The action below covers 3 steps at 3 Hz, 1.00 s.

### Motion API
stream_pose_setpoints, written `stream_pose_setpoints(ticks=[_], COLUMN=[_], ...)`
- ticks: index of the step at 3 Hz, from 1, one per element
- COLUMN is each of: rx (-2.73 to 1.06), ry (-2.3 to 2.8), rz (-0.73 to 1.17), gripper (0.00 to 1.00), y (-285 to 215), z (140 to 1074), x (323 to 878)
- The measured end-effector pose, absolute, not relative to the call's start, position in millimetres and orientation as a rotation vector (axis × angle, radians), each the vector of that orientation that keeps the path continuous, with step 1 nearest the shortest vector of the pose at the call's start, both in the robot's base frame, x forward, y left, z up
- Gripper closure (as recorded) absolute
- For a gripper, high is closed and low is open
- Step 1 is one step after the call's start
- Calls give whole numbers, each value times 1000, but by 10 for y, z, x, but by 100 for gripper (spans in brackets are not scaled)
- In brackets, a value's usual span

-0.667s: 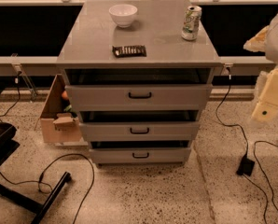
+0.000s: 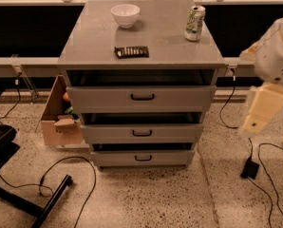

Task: Open bottom drawer

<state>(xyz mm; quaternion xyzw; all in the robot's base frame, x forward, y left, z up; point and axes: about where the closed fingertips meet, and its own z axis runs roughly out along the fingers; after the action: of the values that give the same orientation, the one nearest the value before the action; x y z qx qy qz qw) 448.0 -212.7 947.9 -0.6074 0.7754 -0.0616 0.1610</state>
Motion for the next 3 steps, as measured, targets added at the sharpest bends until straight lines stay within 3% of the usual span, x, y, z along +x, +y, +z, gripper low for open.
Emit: stream_pose_setpoints(ticks=[3], rx=[-1752], ry=[2245], rz=[-454], gripper=[0], y=[-2269], z=[7930], x=[5501])
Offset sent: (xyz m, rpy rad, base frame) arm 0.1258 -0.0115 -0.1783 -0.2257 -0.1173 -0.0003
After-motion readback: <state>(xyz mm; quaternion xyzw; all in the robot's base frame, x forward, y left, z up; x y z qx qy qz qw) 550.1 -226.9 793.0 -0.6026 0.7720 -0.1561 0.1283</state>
